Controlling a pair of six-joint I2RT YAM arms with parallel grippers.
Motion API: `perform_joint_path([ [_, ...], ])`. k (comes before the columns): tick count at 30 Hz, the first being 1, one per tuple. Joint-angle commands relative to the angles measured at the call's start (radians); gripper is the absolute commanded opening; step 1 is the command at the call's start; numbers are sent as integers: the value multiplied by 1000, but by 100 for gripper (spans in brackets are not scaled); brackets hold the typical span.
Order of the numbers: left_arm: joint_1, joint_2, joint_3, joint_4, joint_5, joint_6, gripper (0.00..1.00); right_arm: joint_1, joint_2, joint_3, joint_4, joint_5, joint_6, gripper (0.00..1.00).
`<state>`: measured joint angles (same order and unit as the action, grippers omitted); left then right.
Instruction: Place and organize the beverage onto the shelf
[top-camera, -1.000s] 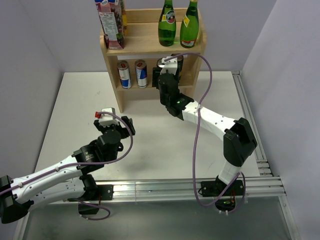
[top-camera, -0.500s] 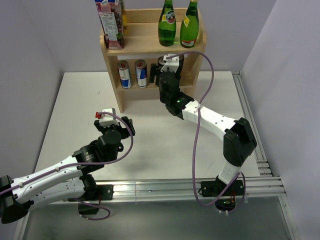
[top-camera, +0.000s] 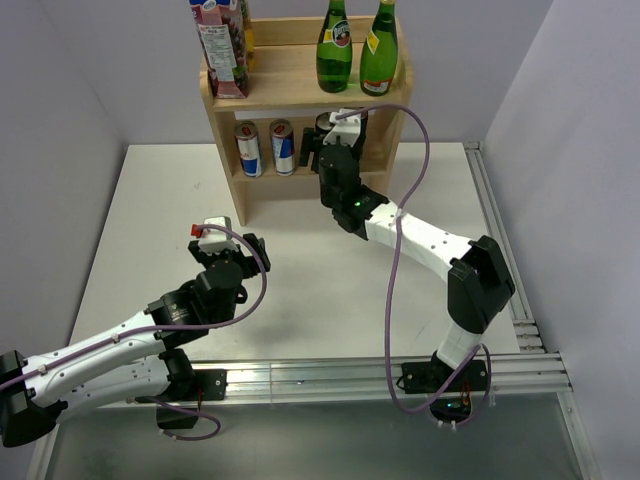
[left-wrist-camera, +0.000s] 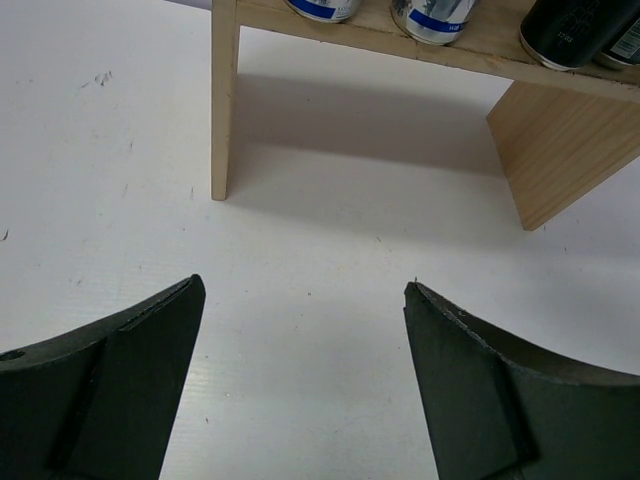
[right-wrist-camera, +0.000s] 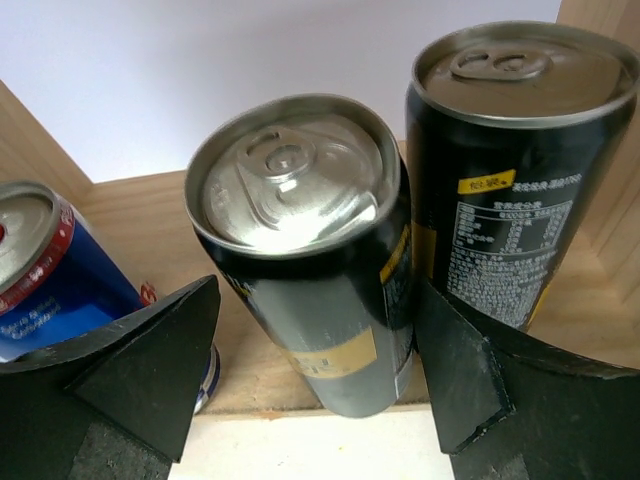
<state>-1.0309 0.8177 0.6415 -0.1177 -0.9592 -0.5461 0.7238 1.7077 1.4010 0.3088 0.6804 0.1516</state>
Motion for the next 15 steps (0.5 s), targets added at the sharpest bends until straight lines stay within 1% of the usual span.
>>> perform_joint_path([
  [1,-4,-6,-2,24,-10,-21,87,2,-59,-28,33,8,42,85],
  [8,-4,-6,-8,35,-10,-25,87,29,-125,-141,44,30,66,85],
  [15,-3,0,-2,36,-12,-17,87,46,-184,-209,35,50,103,84],
])
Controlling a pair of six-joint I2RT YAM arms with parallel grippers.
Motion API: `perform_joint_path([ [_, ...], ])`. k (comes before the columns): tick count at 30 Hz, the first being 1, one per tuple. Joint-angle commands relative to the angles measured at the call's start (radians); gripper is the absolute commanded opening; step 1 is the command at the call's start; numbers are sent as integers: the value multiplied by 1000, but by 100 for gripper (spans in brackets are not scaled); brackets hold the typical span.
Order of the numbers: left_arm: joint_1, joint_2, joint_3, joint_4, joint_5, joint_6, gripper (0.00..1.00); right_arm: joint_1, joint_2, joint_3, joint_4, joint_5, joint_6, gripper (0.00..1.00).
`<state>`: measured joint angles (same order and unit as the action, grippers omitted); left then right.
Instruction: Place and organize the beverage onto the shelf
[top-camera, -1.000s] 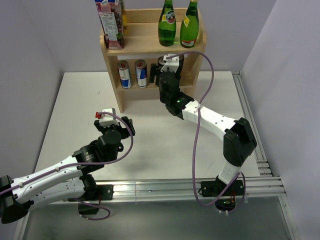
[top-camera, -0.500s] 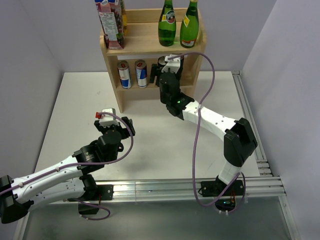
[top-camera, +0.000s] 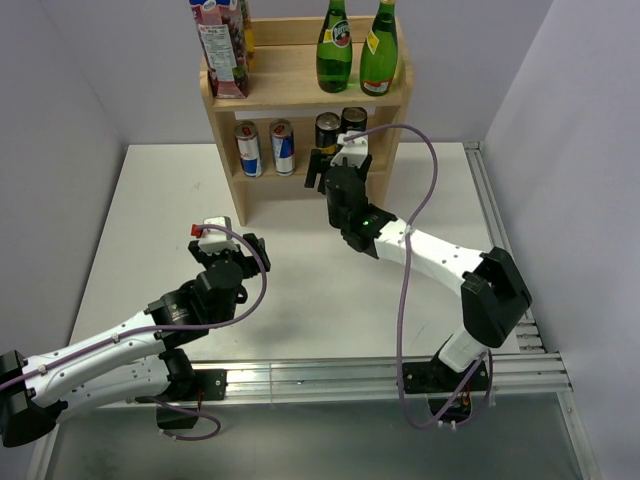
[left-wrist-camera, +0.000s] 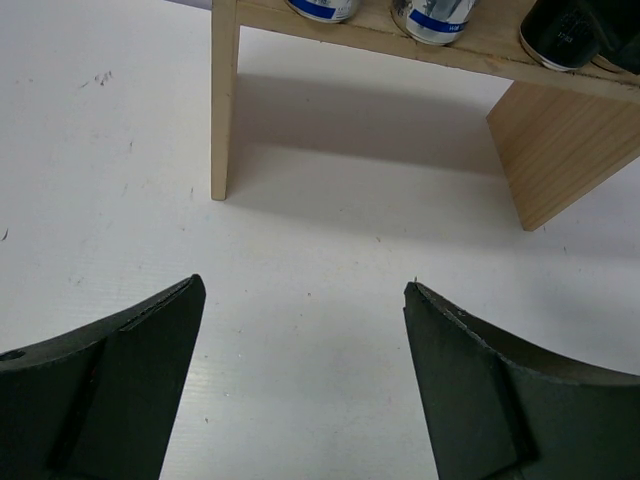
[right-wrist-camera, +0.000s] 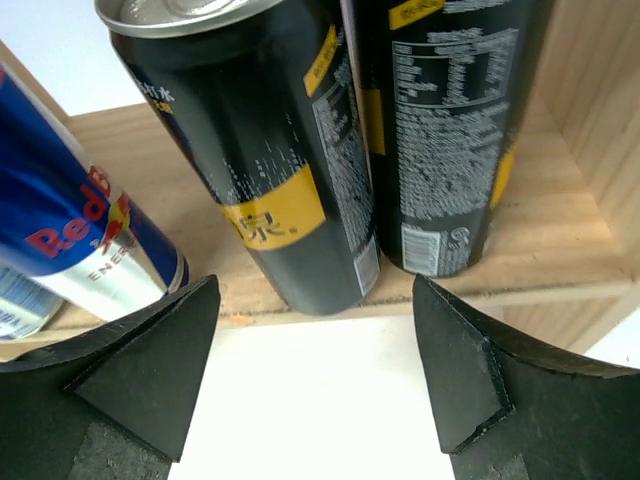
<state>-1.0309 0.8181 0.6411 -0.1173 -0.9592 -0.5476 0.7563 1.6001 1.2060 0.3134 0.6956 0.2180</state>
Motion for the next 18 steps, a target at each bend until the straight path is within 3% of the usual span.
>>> perform_joint_path([
  [1,-3,0,0,34,-15,-17,87,17,-86,-25,27,39,40,85],
  [8,-4,-17,64,-11,0,6,89,113,-317,-183,-109,90,92,85],
  [9,-4,-33,74,-12,13,11,91,123,-392,-192,-199,81,133,86],
  [10,-3,-36,86,-22,29,14,99,132,-431,-201,-241,68,145,93],
  [14,-6,-46,152,-54,59,8,99,207,-630,-270,-440,151,230,96],
  [18,-6,-42,204,-61,53,34,99,248,-891,-313,-574,133,247,100],
])
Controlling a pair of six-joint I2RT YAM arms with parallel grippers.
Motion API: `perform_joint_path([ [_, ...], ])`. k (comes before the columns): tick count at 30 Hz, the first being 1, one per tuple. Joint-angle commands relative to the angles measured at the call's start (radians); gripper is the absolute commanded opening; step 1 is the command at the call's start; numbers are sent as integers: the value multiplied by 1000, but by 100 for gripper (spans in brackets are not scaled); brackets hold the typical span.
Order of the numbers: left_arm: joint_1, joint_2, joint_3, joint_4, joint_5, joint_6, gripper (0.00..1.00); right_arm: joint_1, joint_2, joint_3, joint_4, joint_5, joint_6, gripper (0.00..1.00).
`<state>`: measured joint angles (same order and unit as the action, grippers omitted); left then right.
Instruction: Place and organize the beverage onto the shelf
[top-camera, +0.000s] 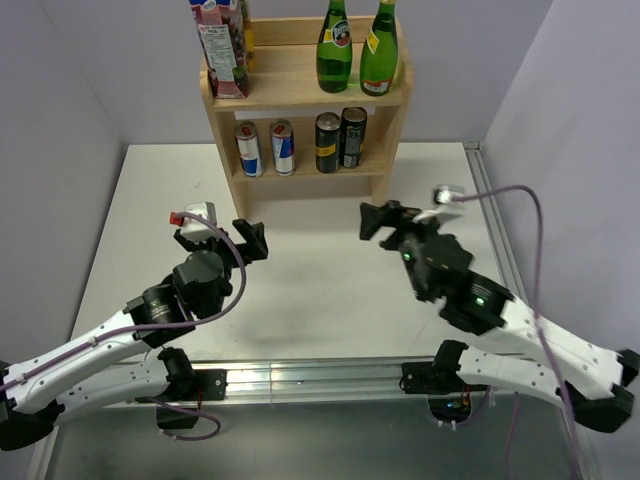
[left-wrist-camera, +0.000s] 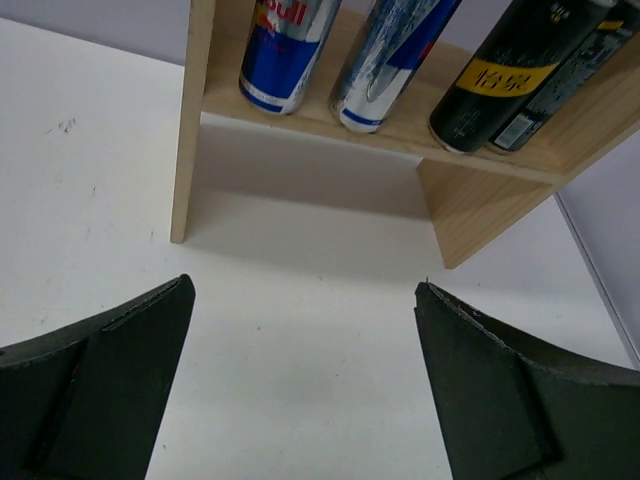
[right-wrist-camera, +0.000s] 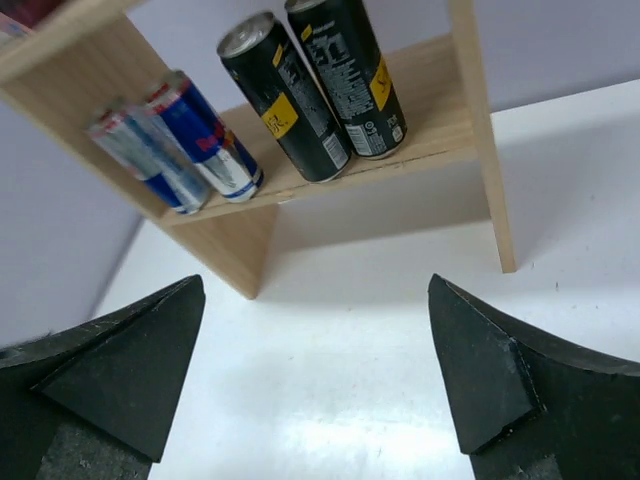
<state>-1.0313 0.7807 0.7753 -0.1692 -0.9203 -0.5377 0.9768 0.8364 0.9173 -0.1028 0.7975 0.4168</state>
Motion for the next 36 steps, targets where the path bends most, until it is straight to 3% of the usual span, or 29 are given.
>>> perform_joint_path([
  [1,-6,2,88,-27,0,30,99,36,-167,-28,-182,28,50,100],
  [9,-4,58,231,-58,-135,122,99,53,-414,2,-353,-46,28,100],
  [17,-6,0,337,-239,-71,67,99,54,-528,23,-457,-401,-62,100],
  [20,-6,-35,354,-358,-8,6,99,54,-595,22,-491,-461,-75,100],
  [24,-6,-102,344,-412,66,-16,99,51,-667,17,-521,-440,-75,100],
  [36,-6,-247,277,-362,37,47,99,53,-737,-20,-494,-328,-93,100],
])
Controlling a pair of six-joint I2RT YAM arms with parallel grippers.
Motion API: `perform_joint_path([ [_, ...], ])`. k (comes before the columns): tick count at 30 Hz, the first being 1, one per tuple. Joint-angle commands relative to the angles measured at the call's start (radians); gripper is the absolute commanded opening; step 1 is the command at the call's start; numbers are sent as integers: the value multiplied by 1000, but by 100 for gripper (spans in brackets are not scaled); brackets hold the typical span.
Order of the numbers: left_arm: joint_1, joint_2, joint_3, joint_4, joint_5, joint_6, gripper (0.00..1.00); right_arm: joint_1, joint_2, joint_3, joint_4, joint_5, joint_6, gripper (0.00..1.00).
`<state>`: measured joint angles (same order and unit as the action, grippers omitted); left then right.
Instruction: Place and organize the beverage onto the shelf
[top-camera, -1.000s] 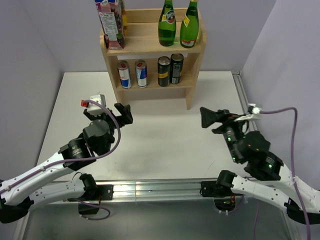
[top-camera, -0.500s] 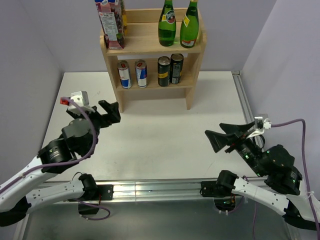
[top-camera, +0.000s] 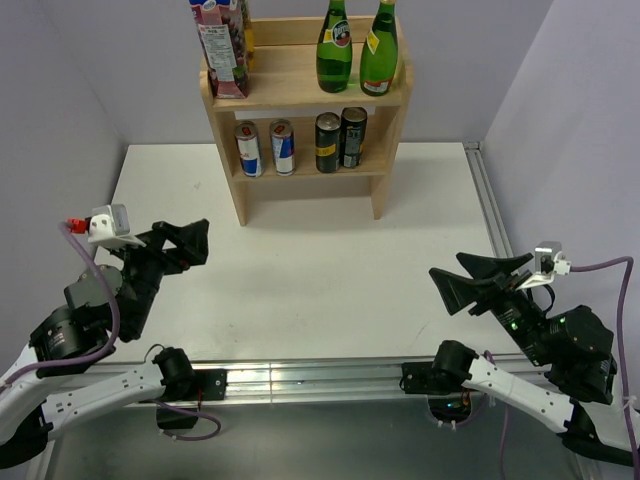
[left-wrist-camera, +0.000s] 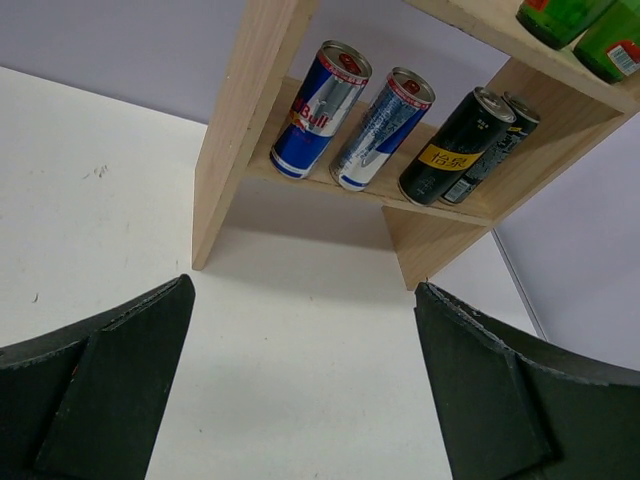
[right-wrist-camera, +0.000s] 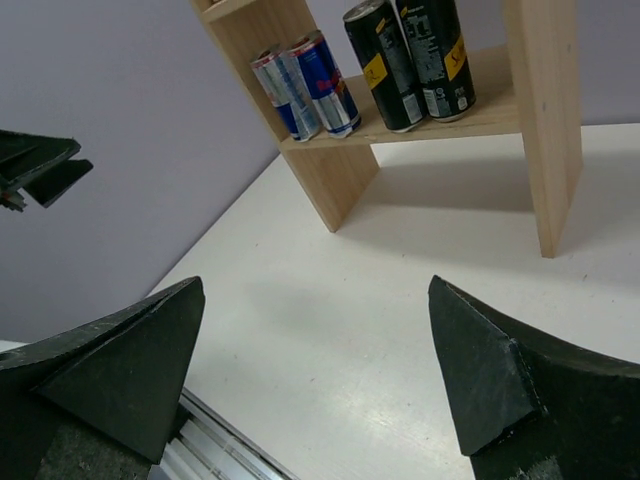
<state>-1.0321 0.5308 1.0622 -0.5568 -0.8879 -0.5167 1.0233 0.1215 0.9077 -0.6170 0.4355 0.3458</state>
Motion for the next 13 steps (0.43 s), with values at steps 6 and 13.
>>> perform_joint_path([
  [6,-5,14,-18,23,1,18,99,6,-13,-10,19,52,-14,100],
  [13,-5,15,-38,34,-6,20,100,6,-16,-13,20,101,-11,100],
])
